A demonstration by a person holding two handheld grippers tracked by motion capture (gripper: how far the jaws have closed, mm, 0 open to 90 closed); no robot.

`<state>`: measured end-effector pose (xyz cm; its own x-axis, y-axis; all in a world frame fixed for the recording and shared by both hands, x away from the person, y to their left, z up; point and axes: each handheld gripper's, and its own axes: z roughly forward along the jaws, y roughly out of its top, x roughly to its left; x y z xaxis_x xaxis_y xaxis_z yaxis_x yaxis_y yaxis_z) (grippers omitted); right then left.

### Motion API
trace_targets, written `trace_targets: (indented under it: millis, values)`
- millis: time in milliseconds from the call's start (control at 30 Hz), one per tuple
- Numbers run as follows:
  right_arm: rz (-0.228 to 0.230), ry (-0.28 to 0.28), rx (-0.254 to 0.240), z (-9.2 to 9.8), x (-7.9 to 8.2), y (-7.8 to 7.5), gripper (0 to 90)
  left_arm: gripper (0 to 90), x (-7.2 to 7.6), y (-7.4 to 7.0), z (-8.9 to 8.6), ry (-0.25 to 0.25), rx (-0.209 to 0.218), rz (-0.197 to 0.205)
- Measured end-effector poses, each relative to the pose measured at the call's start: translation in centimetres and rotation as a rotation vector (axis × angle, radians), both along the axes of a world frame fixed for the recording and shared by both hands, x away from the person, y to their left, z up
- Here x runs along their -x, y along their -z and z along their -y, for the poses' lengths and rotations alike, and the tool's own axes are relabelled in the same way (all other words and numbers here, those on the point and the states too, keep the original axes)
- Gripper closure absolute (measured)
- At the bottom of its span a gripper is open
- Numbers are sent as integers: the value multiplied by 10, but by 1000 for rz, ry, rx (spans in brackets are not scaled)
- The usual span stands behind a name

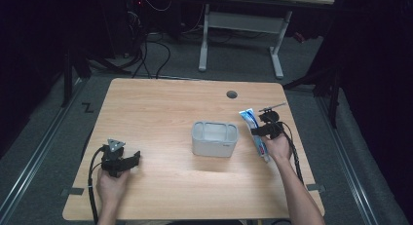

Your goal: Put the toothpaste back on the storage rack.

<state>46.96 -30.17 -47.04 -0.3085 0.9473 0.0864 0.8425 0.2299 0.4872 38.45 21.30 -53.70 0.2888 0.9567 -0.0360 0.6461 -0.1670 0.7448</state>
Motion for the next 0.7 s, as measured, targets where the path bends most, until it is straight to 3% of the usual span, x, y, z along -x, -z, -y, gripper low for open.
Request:
trace_targets:
  millis: [700]
  values:
    - [66,-45,-60,2,14,-20,706,273,0,0,0,1,-4,-1]
